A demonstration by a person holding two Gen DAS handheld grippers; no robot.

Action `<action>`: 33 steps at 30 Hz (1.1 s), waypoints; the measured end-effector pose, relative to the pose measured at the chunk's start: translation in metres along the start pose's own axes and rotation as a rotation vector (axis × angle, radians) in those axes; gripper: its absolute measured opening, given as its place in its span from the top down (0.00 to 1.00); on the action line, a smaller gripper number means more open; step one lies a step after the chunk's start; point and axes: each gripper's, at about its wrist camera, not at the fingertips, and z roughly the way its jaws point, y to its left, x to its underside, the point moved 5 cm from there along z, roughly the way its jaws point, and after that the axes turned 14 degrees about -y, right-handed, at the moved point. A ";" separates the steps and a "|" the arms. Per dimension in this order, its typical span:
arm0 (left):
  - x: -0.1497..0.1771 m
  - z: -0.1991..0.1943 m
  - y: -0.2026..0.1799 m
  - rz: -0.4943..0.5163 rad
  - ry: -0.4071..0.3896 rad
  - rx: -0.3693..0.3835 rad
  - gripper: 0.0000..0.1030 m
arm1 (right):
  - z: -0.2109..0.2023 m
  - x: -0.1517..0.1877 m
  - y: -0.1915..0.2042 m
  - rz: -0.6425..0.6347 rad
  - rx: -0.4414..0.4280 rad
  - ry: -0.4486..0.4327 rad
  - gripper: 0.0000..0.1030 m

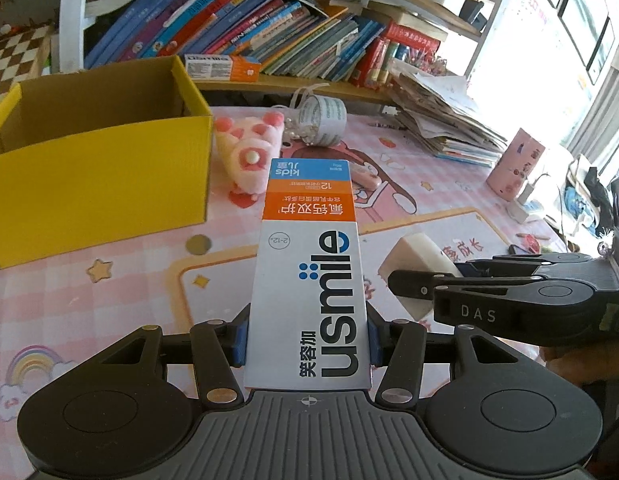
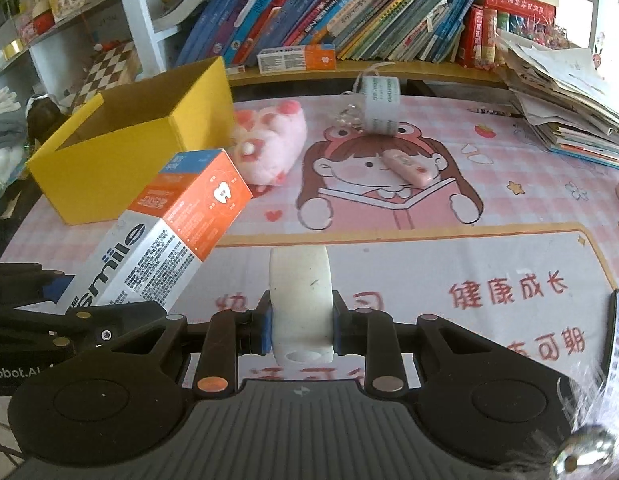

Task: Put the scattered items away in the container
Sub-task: 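Lift and carry the usmile box and white block in both tools over the yellow box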

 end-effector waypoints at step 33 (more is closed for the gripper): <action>0.023 -0.093 0.089 -0.098 -0.091 -0.092 0.51 | -0.010 0.013 0.136 -0.141 -0.108 -0.016 0.76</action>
